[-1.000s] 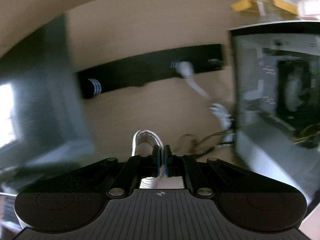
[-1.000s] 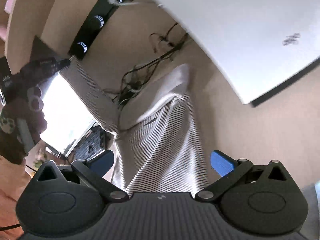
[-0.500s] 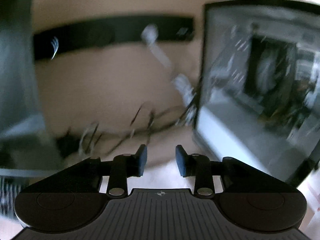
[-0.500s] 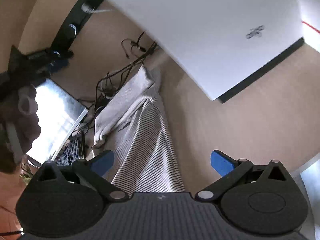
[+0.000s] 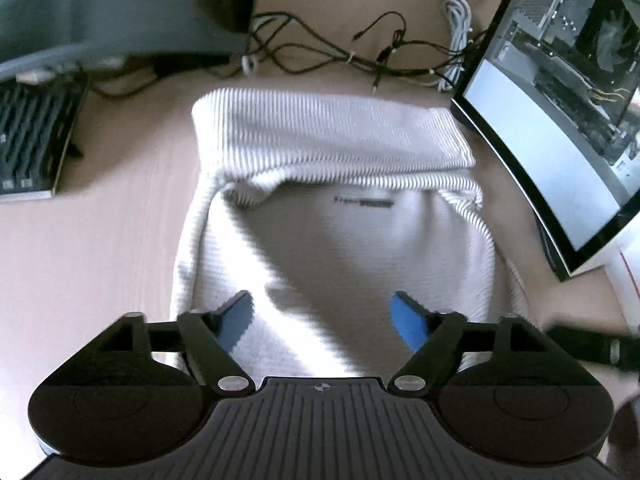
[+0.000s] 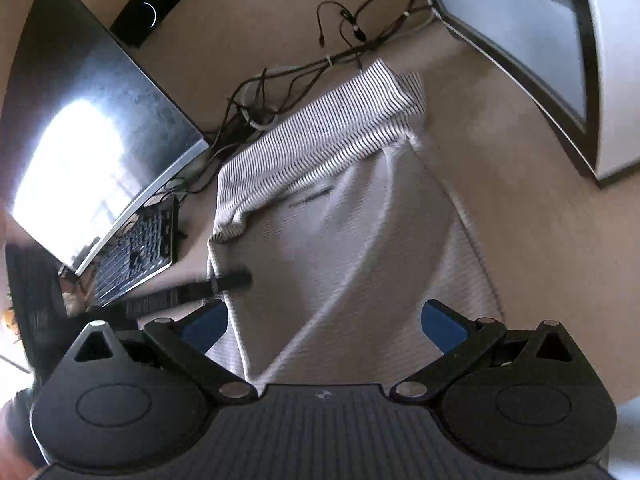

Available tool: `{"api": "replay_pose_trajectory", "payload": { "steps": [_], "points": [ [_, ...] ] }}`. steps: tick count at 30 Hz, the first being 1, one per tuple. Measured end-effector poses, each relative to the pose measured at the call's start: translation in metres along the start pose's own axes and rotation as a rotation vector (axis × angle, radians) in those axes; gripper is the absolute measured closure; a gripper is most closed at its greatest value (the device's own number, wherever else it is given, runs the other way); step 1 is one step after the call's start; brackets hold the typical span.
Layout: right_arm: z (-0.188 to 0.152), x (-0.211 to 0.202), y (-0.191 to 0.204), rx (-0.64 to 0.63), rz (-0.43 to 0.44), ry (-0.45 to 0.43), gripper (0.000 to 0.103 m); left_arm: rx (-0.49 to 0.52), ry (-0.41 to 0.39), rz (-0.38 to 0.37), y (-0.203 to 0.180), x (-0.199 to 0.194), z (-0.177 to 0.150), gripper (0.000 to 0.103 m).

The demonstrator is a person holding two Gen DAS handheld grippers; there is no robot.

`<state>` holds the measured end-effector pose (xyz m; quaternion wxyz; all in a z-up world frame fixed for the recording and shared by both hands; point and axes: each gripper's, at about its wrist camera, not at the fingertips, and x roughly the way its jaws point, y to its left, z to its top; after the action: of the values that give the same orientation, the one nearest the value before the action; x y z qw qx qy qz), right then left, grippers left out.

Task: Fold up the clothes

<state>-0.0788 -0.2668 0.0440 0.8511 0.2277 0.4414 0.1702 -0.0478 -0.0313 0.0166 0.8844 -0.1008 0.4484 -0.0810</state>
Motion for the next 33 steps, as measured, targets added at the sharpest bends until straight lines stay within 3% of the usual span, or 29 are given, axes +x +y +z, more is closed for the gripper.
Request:
{"api": "replay_pose_trajectory", "payload": {
  "steps": [1,3,7,11,14,18,25,29,32,33],
  "points": [
    [0.002,0.002,0.005,-0.009,-0.017,-0.013,0.0,-0.002,-0.002,-0.018,0.001,0.0,0.0,0.009],
    [0.007,0.005,0.017,-0.041,-0.06,-0.05,0.0,0.013,-0.022,-0.052,0.006,0.002,-0.001,0.009],
    [0.022,0.009,0.03,-0.106,-0.164,-0.076,0.0,0.0,-0.025,-0.044,0.008,0.009,0.005,0.008],
    [0.049,0.013,0.024,-0.156,-0.211,-0.09,0.0,-0.012,-0.049,-0.072,0.01,0.019,0.018,0.004],
    [0.071,0.027,0.011,-0.159,-0.236,-0.105,0.0,-0.043,-0.005,-0.049,0.015,0.035,0.026,0.002],
    [0.097,0.045,-0.008,-0.169,-0.258,-0.14,0.0,-0.005,0.017,-0.057,0.013,0.042,0.033,0.0],
    [0.132,0.09,-0.029,-0.265,-0.336,-0.162,0.026,0.104,0.001,0.021,-0.004,0.049,0.03,0.0],
    [0.144,0.117,-0.035,-0.273,-0.344,-0.122,0.028,0.085,-0.001,0.002,0.001,0.047,0.032,0.0],
    [0.145,0.128,-0.035,-0.281,-0.311,-0.082,0.058,0.071,-0.007,-0.011,0.004,0.046,0.031,0.0],
    [0.144,0.128,-0.032,-0.295,-0.315,-0.085,0.062,0.071,-0.009,-0.01,0.004,0.046,0.031,0.0]
  ]
}}
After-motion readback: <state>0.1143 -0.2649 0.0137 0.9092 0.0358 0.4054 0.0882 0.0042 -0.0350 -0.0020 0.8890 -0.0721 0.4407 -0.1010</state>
